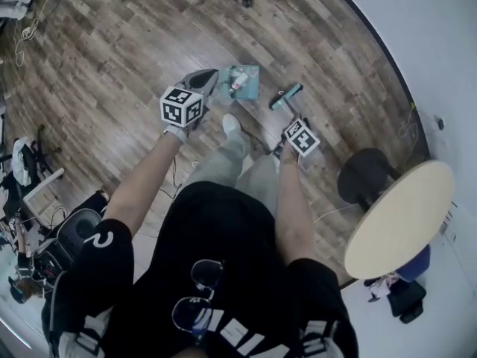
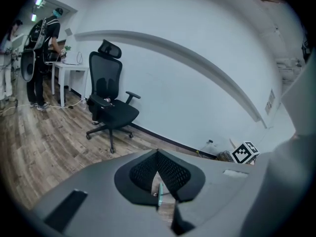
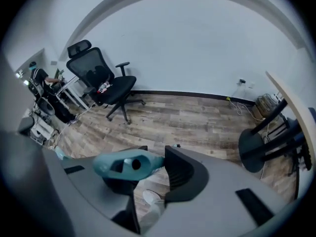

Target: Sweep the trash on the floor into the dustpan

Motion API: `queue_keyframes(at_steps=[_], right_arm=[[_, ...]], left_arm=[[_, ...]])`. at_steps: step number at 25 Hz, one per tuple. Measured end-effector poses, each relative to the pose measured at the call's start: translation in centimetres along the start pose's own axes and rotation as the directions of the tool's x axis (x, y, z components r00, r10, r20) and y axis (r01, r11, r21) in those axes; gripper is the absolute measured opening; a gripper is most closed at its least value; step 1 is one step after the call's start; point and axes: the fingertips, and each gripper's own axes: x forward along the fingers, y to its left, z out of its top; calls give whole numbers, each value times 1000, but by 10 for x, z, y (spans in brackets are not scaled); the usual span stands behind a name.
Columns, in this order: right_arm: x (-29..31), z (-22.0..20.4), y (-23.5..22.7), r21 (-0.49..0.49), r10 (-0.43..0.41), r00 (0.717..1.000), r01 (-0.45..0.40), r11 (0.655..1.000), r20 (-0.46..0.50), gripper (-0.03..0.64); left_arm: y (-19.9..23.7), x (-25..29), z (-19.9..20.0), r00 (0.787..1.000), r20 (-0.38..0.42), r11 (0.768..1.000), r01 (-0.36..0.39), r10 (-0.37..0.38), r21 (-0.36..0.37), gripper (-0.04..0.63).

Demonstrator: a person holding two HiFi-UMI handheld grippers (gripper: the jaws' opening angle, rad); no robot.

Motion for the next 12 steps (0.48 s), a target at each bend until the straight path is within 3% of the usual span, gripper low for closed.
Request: queue_keyframes(at_steps=[4,7,12], right_arm=[[6,0,36,-109,66,997,-69,992,-29,105],[6,2,64,-212,130,990,-140,967,-62,106],[5,3,95,-243,231,967,-250,937,-104,101]], left_arm=[[14,-18,-4,999,23,999,-41,41,-33,-3],[21,-30,-7,997,34,996,-74,76,-56,-3],[24,-48,-13,990,58,988,-123,129,-98,-3]])
